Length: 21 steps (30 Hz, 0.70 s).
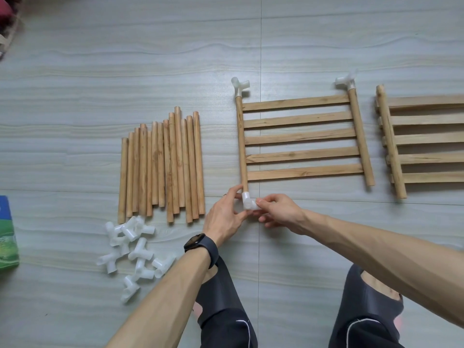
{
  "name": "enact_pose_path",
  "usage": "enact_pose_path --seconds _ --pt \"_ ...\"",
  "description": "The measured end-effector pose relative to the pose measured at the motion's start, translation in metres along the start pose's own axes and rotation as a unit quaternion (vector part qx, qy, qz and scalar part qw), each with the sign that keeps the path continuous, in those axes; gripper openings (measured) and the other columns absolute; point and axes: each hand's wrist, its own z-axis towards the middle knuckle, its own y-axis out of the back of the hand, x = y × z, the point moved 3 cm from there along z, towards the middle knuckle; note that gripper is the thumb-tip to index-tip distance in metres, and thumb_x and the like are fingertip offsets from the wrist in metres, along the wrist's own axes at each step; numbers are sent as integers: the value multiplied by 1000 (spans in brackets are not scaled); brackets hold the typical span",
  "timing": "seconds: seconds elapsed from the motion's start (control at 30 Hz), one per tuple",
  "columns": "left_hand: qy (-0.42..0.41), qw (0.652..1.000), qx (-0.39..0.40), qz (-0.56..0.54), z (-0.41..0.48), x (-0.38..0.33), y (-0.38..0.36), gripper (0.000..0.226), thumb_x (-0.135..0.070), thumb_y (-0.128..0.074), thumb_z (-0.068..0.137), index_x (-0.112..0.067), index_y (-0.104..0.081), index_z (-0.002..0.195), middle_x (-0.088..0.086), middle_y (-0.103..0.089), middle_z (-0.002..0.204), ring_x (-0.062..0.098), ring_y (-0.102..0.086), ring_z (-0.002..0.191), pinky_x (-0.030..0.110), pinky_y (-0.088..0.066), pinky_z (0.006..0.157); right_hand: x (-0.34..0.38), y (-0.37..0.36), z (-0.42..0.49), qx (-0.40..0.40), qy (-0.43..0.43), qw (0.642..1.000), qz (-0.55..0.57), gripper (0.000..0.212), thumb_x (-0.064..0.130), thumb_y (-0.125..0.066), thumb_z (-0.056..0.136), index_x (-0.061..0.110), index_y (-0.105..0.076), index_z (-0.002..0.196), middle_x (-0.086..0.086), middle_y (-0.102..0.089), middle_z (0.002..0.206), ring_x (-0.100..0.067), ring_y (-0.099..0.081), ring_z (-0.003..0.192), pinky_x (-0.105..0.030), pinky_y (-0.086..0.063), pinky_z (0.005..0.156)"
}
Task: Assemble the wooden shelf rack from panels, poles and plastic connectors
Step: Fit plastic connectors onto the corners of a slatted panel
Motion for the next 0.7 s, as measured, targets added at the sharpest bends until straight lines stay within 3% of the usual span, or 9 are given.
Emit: enact_pose_path --seconds 0.17,0.33,0.4,0.47,0.5,0.53,0.63,0.7 --pt "7 1000 -20 23 3 0 0 67 -40 -69 92 -32 -35 148 -11 -56 137 20 -65 103 44 -52 90 8 -9 1 2 11 999 -46 21 33 -55 105 12 -59 106 -5 -75 93 -9 -61 59 -23 -49 52" --pt "19 999 -34 24 11 -2 3 61 -38 -68 93 -27 -41 147 -8 -57 134 19 -62 109 43 -51 92 16 -7 7 -47 28 997 -61 20 34 -55 105 14 -56 105 -11 -77 97 -13 -64 61 -27 -49 58" --pt "20 998 -40 37 14 -2 5 59 -38 -68 93 -27 -43 146 -7 -56 135 20 -62 109 43 -52 91 20 -8 7 -31 23 997 -68 22 33 -52 106 11 -56 107 -8 -77 90 -11 -66 57 -21 -47 51" --pt "19 998 -42 53 17 -1 7 57 -38 -67 94 -28 -43 145 -5 -55 135 21 -64 107 43 -53 89 26 -8 8 -17 31 993 -116 25 32 -49 107 9 -57 110 -7 -77 88 -15 -70 59 -19 -48 48" --pt "17 997 -44 61 18 0 8 56 -39 -66 95 -28 -44 145 -5 -55 135 22 -64 107 44 -53 89 30 -6 9 -20 49 982 -181 25 34 -49 106 10 -58 110 -8 -78 90 -20 -73 66 -22 -53 55" --pt "15 997 -46 68 19 0 9 55 -39 -65 96 -28 -44 145 -4 -55 135 23 -64 107 44 -53 88 35 -1 10 -43 82 957 -274 26 36 -48 104 13 -59 112 -7 -77 95 -25 -73 79 -28 -57 66" --pt "12 996 -42 79 22 1 12 54 -39 -64 96 -28 -44 144 -5 -54 135 23 -64 106 43 -53 87 53 15 8 -173 221 819 -501 36 36 -51 97 18 -54 127 -7 -61 126 -30 -56 116 -40 -50 94" --pt "15 997 -33 64 25 0 14 56 -39 -66 95 -27 -44 145 -5 -54 135 23 -64 108 43 -52 90 60 24 9 -179 238 774 -559 67 35 -62 87 17 -38 147 -10 -37 151 -32 -37 138 -46 -39 109"
